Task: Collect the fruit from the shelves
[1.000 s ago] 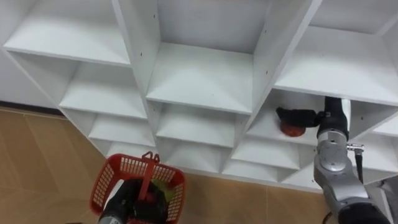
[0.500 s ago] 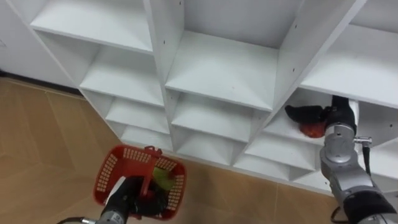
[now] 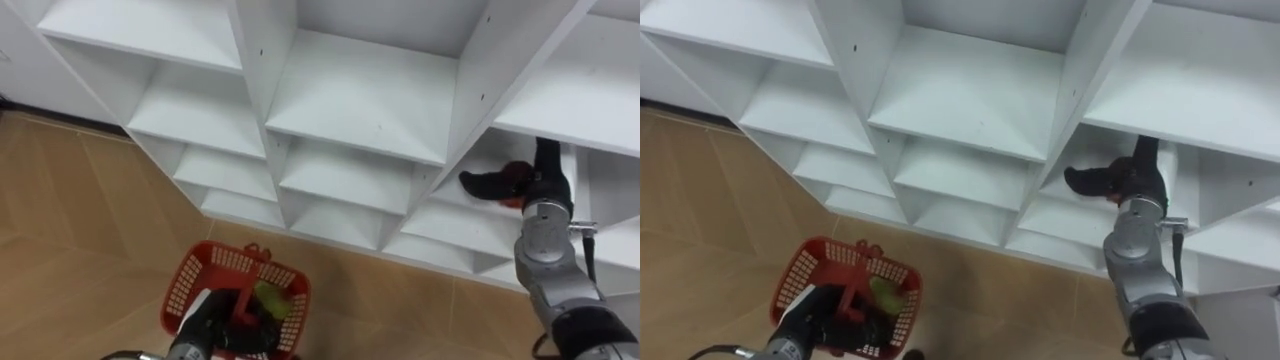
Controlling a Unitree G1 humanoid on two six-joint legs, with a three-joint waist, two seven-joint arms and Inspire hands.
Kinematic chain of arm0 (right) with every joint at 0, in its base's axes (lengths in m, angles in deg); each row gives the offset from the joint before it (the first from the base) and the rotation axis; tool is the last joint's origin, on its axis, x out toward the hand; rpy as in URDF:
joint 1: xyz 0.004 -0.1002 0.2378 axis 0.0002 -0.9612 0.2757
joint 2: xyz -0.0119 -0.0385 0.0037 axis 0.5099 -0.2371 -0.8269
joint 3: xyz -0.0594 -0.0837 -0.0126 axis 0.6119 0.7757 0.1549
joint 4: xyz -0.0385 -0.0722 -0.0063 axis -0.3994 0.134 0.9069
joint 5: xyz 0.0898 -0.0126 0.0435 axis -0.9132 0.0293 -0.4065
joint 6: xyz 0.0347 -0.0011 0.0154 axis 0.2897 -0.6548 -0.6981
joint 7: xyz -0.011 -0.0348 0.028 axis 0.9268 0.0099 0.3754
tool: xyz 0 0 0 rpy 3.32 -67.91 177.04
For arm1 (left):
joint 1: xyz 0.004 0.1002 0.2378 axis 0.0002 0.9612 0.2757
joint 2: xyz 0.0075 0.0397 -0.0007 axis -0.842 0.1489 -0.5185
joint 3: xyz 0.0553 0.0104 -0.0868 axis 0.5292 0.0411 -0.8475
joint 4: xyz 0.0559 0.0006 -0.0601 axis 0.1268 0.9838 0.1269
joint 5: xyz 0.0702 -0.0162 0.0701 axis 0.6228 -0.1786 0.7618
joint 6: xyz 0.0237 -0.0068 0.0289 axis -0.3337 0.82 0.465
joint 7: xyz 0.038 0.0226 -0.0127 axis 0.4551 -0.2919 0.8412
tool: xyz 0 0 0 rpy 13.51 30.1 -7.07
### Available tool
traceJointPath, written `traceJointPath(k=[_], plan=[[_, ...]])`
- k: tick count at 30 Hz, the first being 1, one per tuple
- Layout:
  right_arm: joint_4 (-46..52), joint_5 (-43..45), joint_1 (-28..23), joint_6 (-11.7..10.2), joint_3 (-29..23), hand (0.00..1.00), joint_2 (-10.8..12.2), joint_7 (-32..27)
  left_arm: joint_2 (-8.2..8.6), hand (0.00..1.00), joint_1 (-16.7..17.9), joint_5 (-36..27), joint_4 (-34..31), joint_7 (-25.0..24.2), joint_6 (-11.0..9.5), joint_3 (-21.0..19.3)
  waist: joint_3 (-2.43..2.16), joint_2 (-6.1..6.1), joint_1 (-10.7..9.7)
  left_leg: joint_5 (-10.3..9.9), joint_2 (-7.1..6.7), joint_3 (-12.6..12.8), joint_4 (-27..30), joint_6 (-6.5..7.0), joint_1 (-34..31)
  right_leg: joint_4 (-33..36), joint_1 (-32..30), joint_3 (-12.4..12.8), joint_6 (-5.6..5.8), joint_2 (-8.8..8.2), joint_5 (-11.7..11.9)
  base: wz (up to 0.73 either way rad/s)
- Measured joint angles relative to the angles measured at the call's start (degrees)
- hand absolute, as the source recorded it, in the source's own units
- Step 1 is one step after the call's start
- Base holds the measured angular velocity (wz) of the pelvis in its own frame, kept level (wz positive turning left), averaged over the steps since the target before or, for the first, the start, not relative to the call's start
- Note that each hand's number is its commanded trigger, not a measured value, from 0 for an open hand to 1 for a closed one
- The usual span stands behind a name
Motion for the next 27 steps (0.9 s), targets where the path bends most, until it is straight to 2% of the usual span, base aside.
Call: traceJointPath(k=[2,4,12,20,27], plan=[[-0.4,0.0,-0.4,0.0,0.9,0.0,0.0,0.0,0.02,1.0,0.0,0.0,0.5,0.2,0.0,0.9,-0.34,0.59,-0.2,0.0,-0.02,0.1,0.0,0.01,0.1,0.1,0.0,-0.1,0.0,-0.06,0.0,0.0],[-0.4,0.1,-0.8,-0.1,1.4,0.0,0.0,-0.1,0.02,1.0,-0.1,0.0,0.8,0.2,0.0,1.1,-0.48,0.81,-0.3,0.1,-0.01,0.2,0.0,0.01,0.2,0.1,0.0,0.1,0.0,-0.29,0.0,-0.04],[-0.4,0.3,-2.7,-0.2,1.4,0.0,0.0,-0.3,0.02,1.0,-0.8,0.0,0.8,0.4,0.0,1.0,-0.48,0.79,-0.4,0.4,-0.05,0.4,0.0,0.07,0.4,0.9,-0.1,0.4,-0.19,-0.68,-0.1,0.0],[-0.4,0.2,-2.8,-0.5,1.3,0.0,-0.1,-1.1,0.01,1.0,-0.8,0.0,0.8,0.3,-0.2,0.1,-0.48,0.71,-1.1,0.9,-0.05,0.4,0.0,-0.11,0.3,1.1,-0.2,0.6,-0.82,-0.65,-0.3,0.0],[-0.4,0.2,-2.8,-1.2,1.3,0.0,-0.1,-1.3,0.01,1.0,-0.8,0.0,0.8,0.3,-0.3,0.1,-0.54,0.67,-1.4,1.0,-0.01,0.6,0.0,-0.15,0.1,1.2,-0.7,1.1,-0.88,-0.59,-0.3,-0.02]])
